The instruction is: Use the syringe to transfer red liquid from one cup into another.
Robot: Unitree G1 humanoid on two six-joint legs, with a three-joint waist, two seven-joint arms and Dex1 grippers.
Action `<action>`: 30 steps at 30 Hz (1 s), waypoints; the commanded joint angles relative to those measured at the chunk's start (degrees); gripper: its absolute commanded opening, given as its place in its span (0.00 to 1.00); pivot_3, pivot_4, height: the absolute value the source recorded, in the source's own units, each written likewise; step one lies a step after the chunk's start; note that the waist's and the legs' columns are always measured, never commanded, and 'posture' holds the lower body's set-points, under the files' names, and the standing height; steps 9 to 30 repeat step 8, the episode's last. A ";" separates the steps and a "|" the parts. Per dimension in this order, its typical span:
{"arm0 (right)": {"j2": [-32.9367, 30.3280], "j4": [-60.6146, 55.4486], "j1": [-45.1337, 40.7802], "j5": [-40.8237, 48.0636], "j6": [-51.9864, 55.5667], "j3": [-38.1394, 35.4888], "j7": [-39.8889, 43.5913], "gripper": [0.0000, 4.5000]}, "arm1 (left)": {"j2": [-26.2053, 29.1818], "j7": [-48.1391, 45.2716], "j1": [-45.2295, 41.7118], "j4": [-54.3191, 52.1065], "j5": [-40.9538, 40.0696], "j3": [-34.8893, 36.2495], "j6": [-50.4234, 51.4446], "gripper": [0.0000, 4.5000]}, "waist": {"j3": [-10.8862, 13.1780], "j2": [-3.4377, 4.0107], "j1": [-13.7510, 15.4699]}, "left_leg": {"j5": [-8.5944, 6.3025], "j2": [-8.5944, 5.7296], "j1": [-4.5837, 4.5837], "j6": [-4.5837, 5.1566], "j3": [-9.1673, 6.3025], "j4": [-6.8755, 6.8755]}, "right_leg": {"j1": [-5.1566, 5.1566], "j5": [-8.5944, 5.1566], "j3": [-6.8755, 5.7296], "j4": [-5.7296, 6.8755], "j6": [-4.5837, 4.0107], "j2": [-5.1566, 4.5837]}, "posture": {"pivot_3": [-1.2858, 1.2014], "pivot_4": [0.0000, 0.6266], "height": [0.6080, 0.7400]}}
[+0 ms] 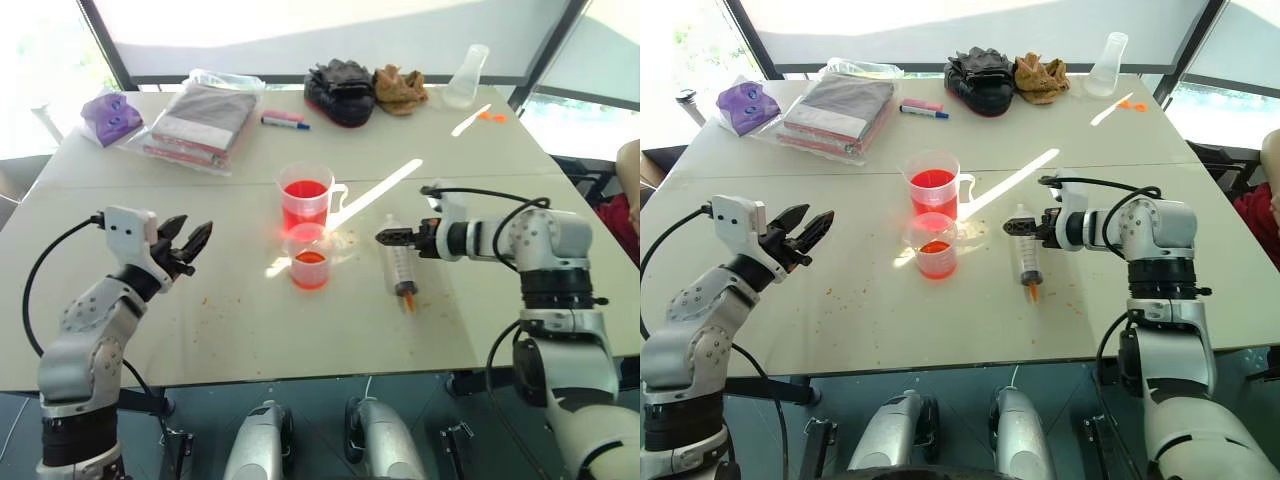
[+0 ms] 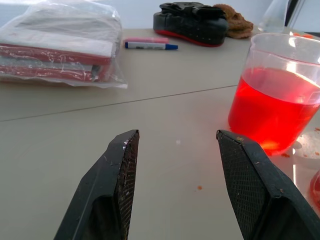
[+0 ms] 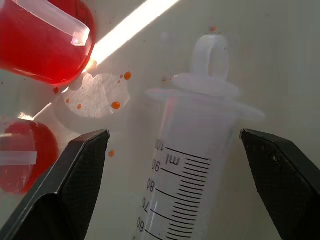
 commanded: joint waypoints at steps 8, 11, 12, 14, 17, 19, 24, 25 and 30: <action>-0.93 -28.15 21.31 5.91 -17.20 -15.71 7.52 0.99 | -1.05 0.76 3.65 -3.73 -2.00 0.24 -0.34 0.58 | -0.01 -0.01 -0.09 | -0.04 0.02 -0.09 0.04 -0.06 0.00 | -0.01 -0.03 -0.07 -0.10 0.06 0.00 | 0.52 0.24 1.00; -0.93 -28.15 21.31 5.91 -17.20 -15.71 7.52 0.99 | -1.05 0.76 3.65 -3.73 -2.00 0.24 -0.34 0.58 | -0.01 -0.01 -0.09 | -0.04 0.02 -0.09 0.04 -0.06 0.00 | -0.01 -0.03 -0.07 -0.10 0.06 0.00 | 0.52 0.24 1.00; -0.93 -28.15 21.31 5.91 -17.20 -15.71 7.52 0.99 | -1.05 0.76 3.65 -3.73 -2.00 0.24 -0.34 0.58 | -0.01 -0.01 -0.09 | -0.04 0.02 -0.09 0.04 -0.06 0.00 | -0.01 -0.03 -0.07 -0.10 0.06 0.00 | 0.52 0.24 1.00; -0.93 -28.15 21.31 5.91 -17.20 -15.71 7.52 0.99 | -1.05 0.76 3.65 -3.73 -2.00 0.24 -0.34 0.58 | -0.01 -0.01 -0.09 | -0.04 0.02 -0.09 0.04 -0.06 0.00 | -0.01 -0.03 -0.07 -0.10 0.06 0.00 | 0.52 0.24 1.00; -0.93 -28.15 21.31 5.91 -17.20 -15.71 7.52 0.99 | -1.05 0.76 3.65 -3.73 -2.00 0.24 -0.34 0.58 | -0.01 -0.01 -0.09 | -0.04 0.02 -0.09 0.04 -0.06 0.00 | -0.01 -0.03 -0.07 -0.10 0.06 0.00 | 0.52 0.24 1.00; -0.93 -28.15 21.31 5.91 -17.20 -15.71 7.52 0.99 | -1.05 0.76 3.65 -3.73 -2.00 0.24 -0.34 0.58 | -0.01 -0.01 -0.09 | -0.04 0.02 -0.09 0.04 -0.06 0.00 | -0.01 -0.03 -0.07 -0.10 0.06 0.00 | 0.52 0.24 1.00; -0.93 -28.15 21.31 5.91 -17.20 -15.71 7.52 0.99 | -1.05 0.76 3.65 -3.73 -2.00 0.24 -0.34 0.58 | -0.01 -0.01 -0.09 | -0.04 0.02 -0.09 0.04 -0.06 0.00 | -0.01 -0.03 -0.07 -0.10 0.06 0.00 | 0.52 0.24 1.00; -0.93 -28.15 21.31 5.91 -17.20 -15.71 7.52 0.99 | -1.05 0.76 3.65 -3.73 -2.00 0.24 -0.34 0.58 | -0.01 -0.01 -0.09 | -0.04 0.02 -0.09 0.04 -0.06 0.00 | -0.01 -0.03 -0.07 -0.10 0.06 0.00 | 0.52 0.24 1.00; -0.93 -28.15 21.31 5.91 -17.20 -15.71 7.52 0.99 | -1.05 0.76 3.65 -3.73 -2.00 0.24 -0.34 0.58 | -0.01 -0.01 -0.09 | -0.04 0.02 -0.09 0.04 -0.06 0.00 | -0.01 -0.03 -0.07 -0.10 0.06 0.00 | 0.52 0.24 1.00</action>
